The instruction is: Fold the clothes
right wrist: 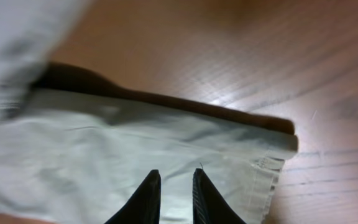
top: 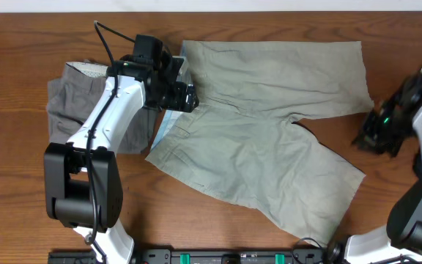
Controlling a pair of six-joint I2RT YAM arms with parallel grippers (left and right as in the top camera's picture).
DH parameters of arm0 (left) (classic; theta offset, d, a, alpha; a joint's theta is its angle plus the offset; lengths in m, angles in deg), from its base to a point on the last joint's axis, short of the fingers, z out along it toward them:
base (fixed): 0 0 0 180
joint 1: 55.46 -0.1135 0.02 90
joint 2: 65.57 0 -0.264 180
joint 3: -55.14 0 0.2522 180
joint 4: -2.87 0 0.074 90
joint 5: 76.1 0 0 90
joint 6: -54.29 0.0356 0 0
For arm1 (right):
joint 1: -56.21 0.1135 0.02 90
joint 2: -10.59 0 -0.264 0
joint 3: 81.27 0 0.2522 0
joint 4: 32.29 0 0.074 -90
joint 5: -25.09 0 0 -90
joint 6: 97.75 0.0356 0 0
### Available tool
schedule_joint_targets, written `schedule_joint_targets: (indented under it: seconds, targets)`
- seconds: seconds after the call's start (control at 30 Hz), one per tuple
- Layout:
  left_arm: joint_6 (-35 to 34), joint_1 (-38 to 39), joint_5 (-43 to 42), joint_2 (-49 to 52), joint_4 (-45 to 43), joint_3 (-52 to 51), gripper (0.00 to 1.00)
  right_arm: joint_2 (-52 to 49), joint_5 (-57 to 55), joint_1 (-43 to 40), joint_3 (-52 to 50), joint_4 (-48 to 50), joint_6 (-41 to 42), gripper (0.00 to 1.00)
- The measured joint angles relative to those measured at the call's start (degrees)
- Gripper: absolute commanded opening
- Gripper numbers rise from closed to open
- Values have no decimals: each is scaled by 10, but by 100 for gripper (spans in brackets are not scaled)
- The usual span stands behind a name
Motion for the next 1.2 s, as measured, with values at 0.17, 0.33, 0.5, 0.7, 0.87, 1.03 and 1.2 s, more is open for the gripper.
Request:
schedule_joint_targets:
  seconds: [0.17,0.33,0.5,0.7,0.87,1.03,1.2]
  targets:
    - [19,3,0,0,29,0,86,-6,-6,0,-89,37,17,20]
    - [26,6,0,0,32,-10,86,-7,-42,0,-141,98,61,21]
    - [32,6,0,0,50,-15,86,-1,-115,-1,-172,151,121,15]
    - [35,6,0,0,68,-15,86,3,-201,-23,-171,189,150,19]
    - [35,12,0,0,68,-15,86,1,-216,-51,-159,224,122,24]
    - [36,36,0,0,103,-16,87,1,-132,-53,-118,203,51,35]
    - [28,63,7,0,133,-25,87,28,-28,-53,-83,170,0,49]
